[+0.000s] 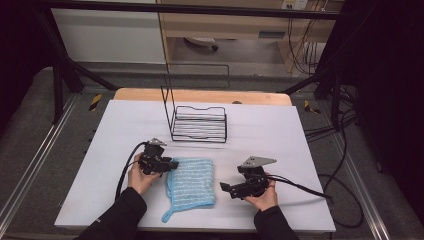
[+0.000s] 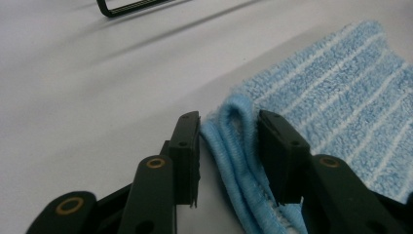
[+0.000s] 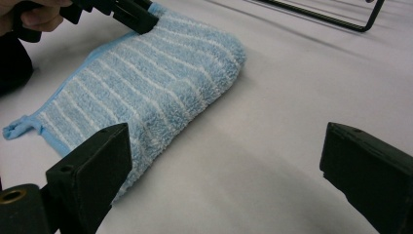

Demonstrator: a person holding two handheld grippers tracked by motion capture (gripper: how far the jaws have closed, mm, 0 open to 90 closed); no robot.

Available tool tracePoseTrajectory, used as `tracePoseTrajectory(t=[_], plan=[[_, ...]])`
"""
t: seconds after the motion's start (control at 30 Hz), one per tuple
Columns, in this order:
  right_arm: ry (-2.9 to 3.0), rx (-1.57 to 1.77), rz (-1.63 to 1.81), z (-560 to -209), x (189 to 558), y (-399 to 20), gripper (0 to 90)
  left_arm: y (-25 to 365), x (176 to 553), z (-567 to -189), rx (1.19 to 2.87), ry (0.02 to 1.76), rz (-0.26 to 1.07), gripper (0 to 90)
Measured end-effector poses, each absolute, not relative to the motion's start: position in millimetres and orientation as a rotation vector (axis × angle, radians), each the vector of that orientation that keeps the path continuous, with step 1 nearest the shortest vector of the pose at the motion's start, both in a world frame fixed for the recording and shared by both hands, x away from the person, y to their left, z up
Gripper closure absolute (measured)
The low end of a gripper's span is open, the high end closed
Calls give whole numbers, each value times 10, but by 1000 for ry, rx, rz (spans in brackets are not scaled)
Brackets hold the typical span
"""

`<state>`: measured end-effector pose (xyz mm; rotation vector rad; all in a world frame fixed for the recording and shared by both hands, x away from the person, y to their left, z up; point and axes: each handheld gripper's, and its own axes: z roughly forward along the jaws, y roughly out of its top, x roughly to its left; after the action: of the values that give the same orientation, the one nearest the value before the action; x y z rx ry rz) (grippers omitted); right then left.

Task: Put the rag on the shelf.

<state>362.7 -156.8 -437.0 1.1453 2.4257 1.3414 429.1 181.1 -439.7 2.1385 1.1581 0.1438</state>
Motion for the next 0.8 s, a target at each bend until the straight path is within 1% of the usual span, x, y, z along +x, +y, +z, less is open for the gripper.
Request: tracePoseTrajectory(t=[0.13, 0.27, 0.43, 0.8], plan=[[2424, 1143, 1340, -4376, 3633, -1565, 56, 1810, 4278, -4406, 2132, 1171, 142, 624], [2422, 1146, 1345, -4368, 3633, -1567, 58, 1793, 4255, -4392, 2133, 1177, 134, 688], [2419, 1143, 1346, -4365, 3652, -1569, 62, 1784, 4246, -4389, 2128, 1184, 132, 737], [2351, 1185, 1401, -4324, 3808, -1535, 135, 1778, 4238, -4412, 2135, 1166, 150, 755]])
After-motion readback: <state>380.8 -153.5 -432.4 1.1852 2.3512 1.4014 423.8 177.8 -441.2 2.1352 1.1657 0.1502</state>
